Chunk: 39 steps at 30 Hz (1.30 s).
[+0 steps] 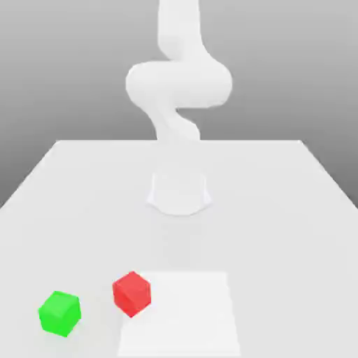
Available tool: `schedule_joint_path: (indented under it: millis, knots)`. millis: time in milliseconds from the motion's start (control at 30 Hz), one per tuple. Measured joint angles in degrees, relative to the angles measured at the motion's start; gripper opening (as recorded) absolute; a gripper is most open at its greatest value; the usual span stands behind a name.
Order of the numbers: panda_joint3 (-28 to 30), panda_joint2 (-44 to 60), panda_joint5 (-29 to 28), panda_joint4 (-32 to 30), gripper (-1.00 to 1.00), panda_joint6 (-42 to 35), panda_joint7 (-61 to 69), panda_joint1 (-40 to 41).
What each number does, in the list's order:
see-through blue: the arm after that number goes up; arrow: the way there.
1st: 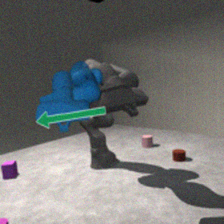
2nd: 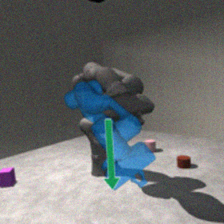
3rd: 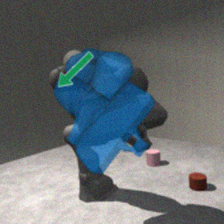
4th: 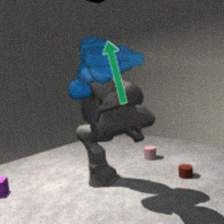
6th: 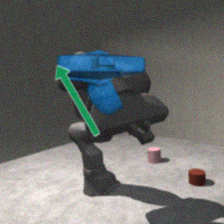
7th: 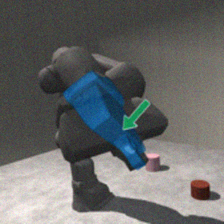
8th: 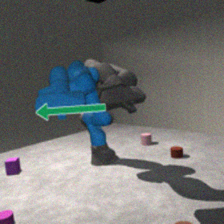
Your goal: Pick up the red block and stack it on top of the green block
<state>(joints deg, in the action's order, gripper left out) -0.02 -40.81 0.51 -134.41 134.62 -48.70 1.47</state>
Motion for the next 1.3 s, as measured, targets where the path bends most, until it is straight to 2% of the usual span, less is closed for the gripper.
schedule_joint_path:
  millis: [333,633,867,900,1133,1300]
  knots:
    - [-0.3,21.4,1.1,-11.0,0.0,12.0,-12.8,5.7]
    - [0.8,40.0,0.0,-20.6,0.0,22.5,-25.6,9.8]
    - [0.8,54.5,0.3,-20.5,0.0,34.0,-27.3,10.3]
    - [0.6,55.8,0.4,-20.3,-1.0,35.1,-27.3,10.4]
    - [0.6,55.8,0.2,-20.3,-1.0,35.2,-27.4,10.5]
    - [0.8,46.7,-0.3,-21.7,-1.0,27.4,-27.8,10.4]
